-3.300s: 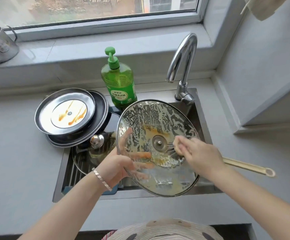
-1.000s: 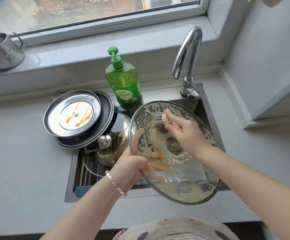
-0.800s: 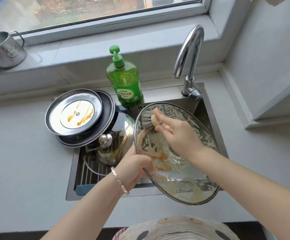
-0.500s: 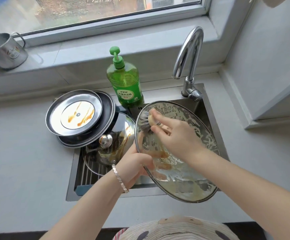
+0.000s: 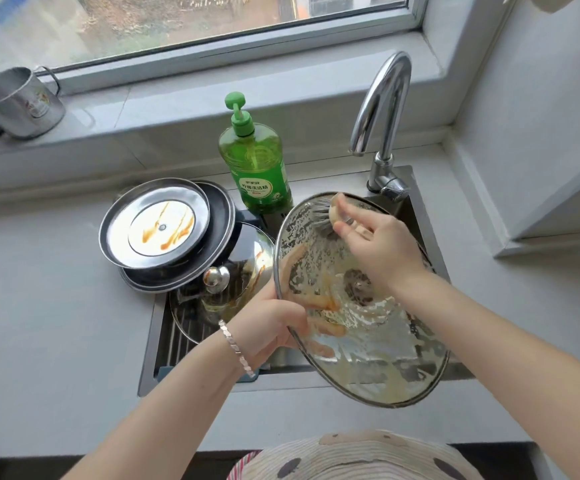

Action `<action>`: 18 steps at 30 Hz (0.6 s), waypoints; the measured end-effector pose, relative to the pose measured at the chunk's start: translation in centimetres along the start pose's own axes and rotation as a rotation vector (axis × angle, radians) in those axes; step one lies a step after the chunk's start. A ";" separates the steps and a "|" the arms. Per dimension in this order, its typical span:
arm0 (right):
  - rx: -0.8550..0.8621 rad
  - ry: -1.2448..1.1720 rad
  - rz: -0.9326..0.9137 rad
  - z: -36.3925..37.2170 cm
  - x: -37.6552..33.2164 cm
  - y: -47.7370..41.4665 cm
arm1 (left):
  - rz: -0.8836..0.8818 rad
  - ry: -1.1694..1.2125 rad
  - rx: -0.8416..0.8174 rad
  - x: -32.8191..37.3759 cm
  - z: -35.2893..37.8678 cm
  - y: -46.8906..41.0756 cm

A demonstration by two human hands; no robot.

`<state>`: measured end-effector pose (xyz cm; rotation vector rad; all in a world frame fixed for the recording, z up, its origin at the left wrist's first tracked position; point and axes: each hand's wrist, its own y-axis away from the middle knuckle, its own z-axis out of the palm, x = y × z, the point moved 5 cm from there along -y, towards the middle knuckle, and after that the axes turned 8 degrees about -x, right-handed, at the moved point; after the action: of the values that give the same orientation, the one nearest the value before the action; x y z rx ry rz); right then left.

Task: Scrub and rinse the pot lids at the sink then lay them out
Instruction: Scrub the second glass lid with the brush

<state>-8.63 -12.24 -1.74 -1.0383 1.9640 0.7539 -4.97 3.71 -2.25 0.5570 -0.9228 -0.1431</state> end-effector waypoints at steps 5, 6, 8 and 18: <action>-0.204 0.027 -0.358 3.4 -1.7 5.0 | 0.012 -0.030 -0.048 -0.6 -0.3 0.2; -0.203 0.051 -0.343 2.9 -1.1 4.7 | 0.014 -0.026 -0.032 -0.7 -0.5 0.3; -0.137 0.051 -0.191 1.5 0.5 2.6 | 0.009 -0.012 -0.005 -0.6 -0.5 0.2; -0.067 0.113 -0.250 1.2 1.6 2.5 | 0.067 0.001 -0.009 -0.2 -1.0 0.6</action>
<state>-10.96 -10.73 -3.30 -1.3635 1.8663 0.6381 -4.31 4.65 -2.58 0.5173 -0.9381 -0.0867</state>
